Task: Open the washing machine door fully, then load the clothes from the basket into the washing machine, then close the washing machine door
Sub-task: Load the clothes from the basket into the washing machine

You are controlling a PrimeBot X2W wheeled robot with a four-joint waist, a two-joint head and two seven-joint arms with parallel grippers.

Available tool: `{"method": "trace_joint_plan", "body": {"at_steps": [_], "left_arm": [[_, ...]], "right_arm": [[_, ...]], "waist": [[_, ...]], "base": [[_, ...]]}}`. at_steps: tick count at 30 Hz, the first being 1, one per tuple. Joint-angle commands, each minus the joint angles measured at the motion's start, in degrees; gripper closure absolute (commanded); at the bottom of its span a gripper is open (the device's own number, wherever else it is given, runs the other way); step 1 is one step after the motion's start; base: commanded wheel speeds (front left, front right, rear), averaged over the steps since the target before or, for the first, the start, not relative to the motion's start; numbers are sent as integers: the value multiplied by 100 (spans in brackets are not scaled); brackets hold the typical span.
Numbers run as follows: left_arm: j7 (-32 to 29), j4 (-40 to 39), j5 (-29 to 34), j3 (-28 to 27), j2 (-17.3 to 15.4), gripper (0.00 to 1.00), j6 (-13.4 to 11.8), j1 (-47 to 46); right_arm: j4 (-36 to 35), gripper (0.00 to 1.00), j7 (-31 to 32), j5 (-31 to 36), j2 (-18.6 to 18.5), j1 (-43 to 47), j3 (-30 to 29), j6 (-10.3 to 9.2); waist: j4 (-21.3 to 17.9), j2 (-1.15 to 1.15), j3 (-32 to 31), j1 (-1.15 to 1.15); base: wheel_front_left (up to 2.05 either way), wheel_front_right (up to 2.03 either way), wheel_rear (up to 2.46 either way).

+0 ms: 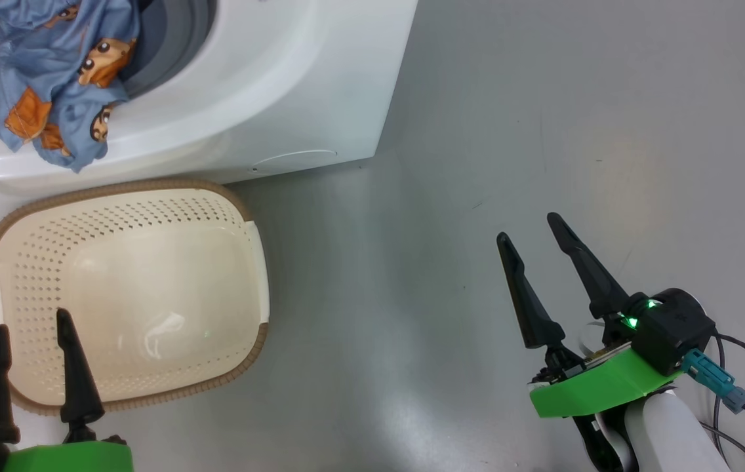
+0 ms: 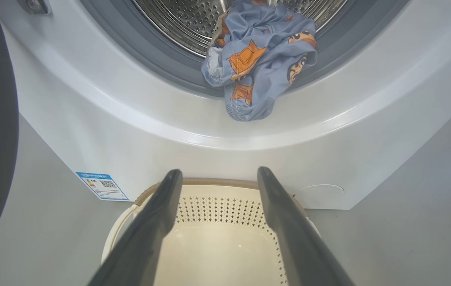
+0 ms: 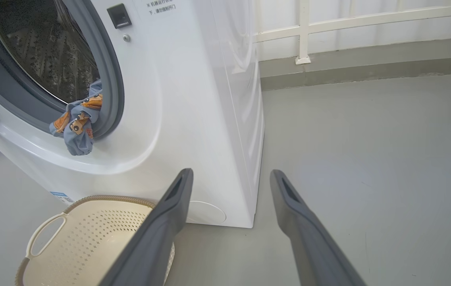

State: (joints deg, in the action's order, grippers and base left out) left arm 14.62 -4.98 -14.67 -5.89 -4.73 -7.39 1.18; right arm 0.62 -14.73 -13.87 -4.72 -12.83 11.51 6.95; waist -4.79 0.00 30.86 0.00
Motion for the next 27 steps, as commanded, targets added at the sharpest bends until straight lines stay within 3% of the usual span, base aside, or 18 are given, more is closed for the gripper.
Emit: {"method": "trace_joint_plan", "body": {"at_steps": [1,13,27], "left_arm": [[4,-138,-33,-167,-54,0,-39,12],[9,22,-97,-105,-120,0,-4,-478],[-414,595,29,95,-719,0,239,-2040]], "right_arm": [[-142,0,-27,-30,7,121,108,54],[-116,0,-27,-20,-7,93,108,54],[-51,0,-27,-56,26,-51,242,54]], "waist": [[-2,0,1,0],[47,0,42,0],[-125,0,142,0]], "base": [[0,0,0],[0,0,0],[0,0,0]]}}
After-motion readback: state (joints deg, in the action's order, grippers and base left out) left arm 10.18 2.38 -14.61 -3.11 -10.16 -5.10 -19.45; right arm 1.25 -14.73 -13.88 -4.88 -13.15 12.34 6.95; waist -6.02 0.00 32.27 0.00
